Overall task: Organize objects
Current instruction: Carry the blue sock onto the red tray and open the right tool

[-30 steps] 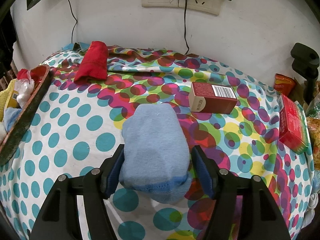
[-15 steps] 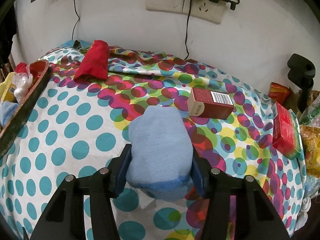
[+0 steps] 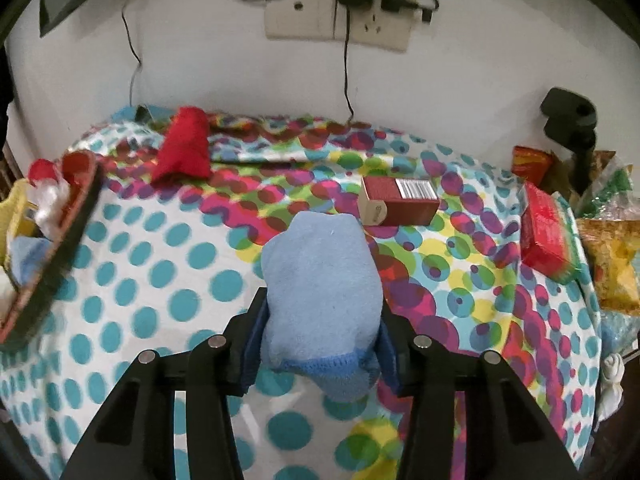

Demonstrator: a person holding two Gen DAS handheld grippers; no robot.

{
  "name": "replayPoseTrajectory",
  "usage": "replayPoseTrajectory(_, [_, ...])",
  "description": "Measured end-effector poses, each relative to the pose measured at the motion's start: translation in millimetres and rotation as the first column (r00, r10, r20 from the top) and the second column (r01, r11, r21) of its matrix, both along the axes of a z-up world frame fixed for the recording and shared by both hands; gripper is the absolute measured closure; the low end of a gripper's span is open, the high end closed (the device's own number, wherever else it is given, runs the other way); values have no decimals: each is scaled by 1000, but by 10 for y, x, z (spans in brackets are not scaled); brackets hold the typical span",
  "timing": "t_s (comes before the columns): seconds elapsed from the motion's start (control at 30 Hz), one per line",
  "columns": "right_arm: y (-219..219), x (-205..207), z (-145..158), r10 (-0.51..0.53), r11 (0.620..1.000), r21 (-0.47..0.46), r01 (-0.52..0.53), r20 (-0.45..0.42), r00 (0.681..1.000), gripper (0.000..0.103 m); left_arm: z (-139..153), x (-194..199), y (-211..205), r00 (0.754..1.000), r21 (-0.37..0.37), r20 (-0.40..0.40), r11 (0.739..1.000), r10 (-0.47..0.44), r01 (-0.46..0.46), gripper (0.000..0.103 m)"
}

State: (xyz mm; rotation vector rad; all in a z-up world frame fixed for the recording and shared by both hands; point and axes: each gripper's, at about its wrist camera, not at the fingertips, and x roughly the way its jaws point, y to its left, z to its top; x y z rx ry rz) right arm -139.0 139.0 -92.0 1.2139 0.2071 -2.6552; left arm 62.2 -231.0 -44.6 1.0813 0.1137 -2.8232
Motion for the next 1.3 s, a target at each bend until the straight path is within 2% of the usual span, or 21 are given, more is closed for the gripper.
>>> replayPoseTrajectory(0.17, [-289, 157, 202, 64, 998, -18, -64, -14, 998, 58, -32, -13, -106, 1000, 50, 18, 998, 25, -26, 52])
replayPoseTrajectory(0.43, [-946, 408, 394, 204, 977, -53, -205, -22, 979, 58, -65, -24, -123, 999, 57, 34, 998, 30, -32, 52])
replayPoseTrajectory(0.87, [-1838, 551, 470, 353, 933, -68, -353, -19, 936, 58, -88, -27, -153, 998, 50, 50, 998, 38, -41, 52])
replayPoseTrajectory(1.3, [-2402, 664, 446, 436, 899, -51, -436, -3, 900, 57, -128, -34, -211, 996, 46, 64, 997, 59, -62, 52])
